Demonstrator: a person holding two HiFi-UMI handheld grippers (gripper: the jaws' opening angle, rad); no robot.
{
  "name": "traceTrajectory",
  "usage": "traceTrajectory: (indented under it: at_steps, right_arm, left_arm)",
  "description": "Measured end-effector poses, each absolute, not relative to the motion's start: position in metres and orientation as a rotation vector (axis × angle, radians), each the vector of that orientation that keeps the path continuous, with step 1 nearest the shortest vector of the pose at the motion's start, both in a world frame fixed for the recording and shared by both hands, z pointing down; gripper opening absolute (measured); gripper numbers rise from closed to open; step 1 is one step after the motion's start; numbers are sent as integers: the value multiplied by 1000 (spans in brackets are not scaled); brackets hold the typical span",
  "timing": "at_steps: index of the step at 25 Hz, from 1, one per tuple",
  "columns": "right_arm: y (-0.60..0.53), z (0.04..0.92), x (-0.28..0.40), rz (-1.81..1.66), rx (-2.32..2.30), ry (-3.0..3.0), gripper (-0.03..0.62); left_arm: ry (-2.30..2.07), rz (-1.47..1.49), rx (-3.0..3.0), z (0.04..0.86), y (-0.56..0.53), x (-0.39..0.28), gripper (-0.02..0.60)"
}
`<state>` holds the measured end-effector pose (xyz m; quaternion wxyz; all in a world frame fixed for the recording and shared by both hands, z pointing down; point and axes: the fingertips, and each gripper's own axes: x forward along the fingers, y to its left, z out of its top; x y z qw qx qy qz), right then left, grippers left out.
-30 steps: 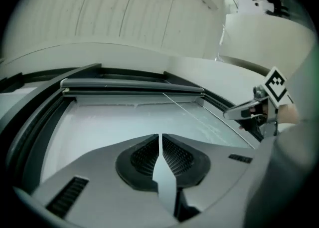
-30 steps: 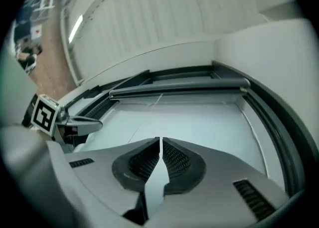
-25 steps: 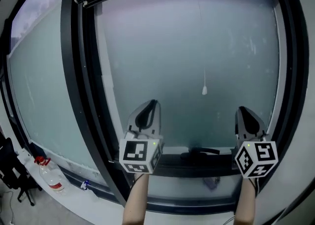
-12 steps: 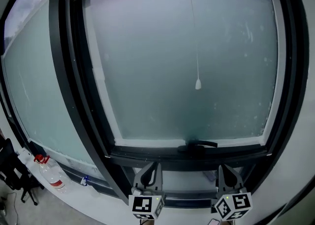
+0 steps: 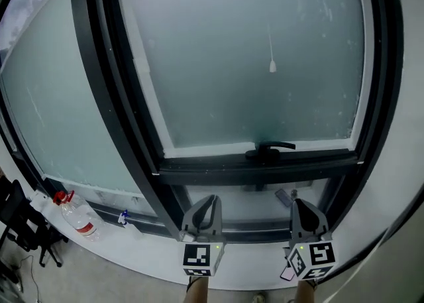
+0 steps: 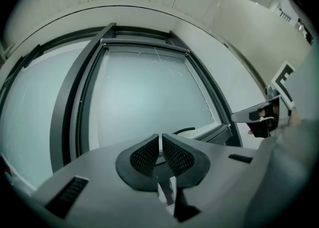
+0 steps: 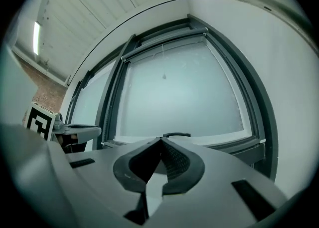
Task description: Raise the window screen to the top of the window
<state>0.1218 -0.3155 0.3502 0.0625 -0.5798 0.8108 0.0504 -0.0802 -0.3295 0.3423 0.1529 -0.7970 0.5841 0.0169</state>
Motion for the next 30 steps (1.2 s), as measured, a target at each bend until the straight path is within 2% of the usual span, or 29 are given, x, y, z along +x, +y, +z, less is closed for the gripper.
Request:
traceTrajectory:
  at_steps: [12,20,30]
  right_arm:
    - [-162,345,54,217,-1839,2510,5]
    - [-97,366,52,135,-1802,2585,6]
    - [42,390,86,-8,-1812,2489,5]
  left_arm:
    - [1592,153,-2367,342,-192,-132,23]
    - [1639,202,-2435,368,-129,-128,23]
    - [1667,126,-2424,380,14,-116,23]
